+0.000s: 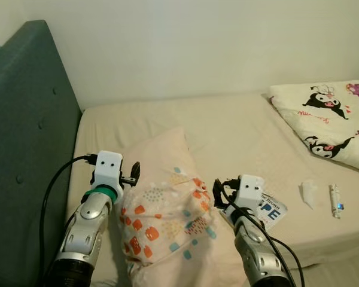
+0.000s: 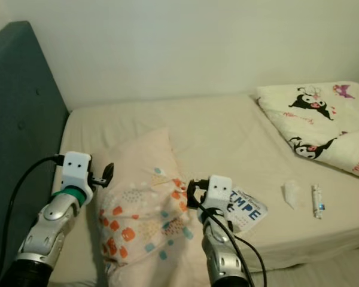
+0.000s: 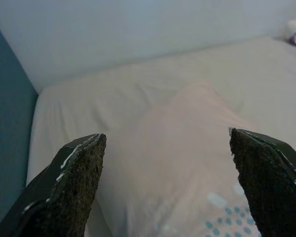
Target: Clean up the room
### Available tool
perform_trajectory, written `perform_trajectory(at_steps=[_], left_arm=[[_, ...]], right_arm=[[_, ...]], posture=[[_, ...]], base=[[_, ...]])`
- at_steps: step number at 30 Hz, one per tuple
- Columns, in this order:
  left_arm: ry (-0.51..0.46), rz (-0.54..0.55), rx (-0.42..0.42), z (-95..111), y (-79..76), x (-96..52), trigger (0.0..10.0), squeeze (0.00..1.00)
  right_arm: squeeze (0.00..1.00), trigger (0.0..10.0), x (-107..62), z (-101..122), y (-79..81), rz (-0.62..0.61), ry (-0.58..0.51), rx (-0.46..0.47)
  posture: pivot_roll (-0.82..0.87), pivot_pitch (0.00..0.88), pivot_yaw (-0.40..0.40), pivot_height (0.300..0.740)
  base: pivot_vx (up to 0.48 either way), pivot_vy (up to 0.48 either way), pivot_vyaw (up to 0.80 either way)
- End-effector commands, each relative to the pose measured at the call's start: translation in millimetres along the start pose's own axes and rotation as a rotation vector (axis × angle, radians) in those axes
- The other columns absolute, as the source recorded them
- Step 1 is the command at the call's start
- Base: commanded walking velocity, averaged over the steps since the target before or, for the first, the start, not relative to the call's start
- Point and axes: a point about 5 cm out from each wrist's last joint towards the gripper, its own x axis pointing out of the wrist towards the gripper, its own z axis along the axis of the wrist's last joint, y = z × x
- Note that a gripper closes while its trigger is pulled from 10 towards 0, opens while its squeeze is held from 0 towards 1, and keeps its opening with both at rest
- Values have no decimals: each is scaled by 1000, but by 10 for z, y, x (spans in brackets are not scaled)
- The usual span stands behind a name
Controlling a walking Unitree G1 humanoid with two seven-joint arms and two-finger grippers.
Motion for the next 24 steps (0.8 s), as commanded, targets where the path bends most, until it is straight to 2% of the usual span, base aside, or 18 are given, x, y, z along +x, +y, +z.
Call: perform_trajectory(at_steps=[1, 5, 15, 24], left_arm=[[16, 15, -5, -47, 17, -24, 10000, 0], [9, 17, -6, -21, 20, -23, 10000, 0], [10, 15, -14, -22, 12, -17, 10000, 0], [-1, 7, -13, 7, -11, 12, 10000, 0]], right_arm=[[0, 10000, -4, -20, 11, 8, 6, -6], [0, 10000, -3, -25, 55, 36, 12, -13], [0, 10000, 16, -1, -26, 15, 6, -19], [0, 10000, 16, -6, -34, 9, 7, -20]], posture=[[116, 0, 4, 740], [123, 0, -7, 740], [113, 0, -5, 740], [109, 0, -8, 740]], base=[[0, -307, 0], [0, -480, 0], [0, -480, 0], [0, -480, 0]])
